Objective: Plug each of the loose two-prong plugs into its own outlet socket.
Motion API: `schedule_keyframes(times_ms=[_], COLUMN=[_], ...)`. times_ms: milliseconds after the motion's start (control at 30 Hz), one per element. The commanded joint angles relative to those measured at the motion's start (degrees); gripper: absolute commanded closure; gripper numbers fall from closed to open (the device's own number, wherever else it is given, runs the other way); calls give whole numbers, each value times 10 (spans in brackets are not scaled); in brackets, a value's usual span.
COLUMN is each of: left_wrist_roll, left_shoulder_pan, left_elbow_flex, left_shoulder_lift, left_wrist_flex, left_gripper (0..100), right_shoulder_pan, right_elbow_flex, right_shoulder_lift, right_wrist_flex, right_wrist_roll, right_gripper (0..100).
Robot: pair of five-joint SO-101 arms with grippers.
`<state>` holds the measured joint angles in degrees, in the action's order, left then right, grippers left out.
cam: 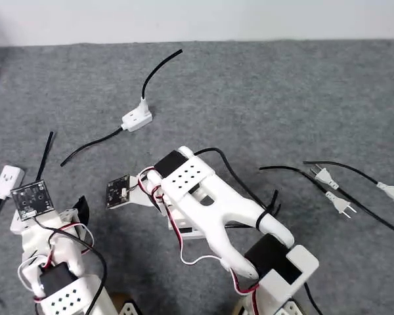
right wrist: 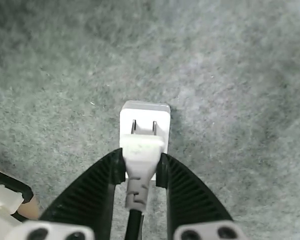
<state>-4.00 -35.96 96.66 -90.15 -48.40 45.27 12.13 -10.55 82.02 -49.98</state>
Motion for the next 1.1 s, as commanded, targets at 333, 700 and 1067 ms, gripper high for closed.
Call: schedule_keyframes(times_ms=[333, 700, 1067], left_wrist_roll=[-4, -4, -4], left_shoulder_pan=[-1, -1, -1], left_elbow_flex=[-7, -7, -7], left_shoulder_lift=[-5, -5, -5], left_wrist_flex=[4, 4, 4], left_gripper=[676, 676, 676], right_shoulder_pan=[70, 25, -38], right_elbow_flex=[9, -4, -1], right_shoulder_lift=[-65, -51, 43], right_wrist_flex=[-32, -15, 40], right_wrist_roll=[12, 11, -18], right_gripper=[989, 990, 990])
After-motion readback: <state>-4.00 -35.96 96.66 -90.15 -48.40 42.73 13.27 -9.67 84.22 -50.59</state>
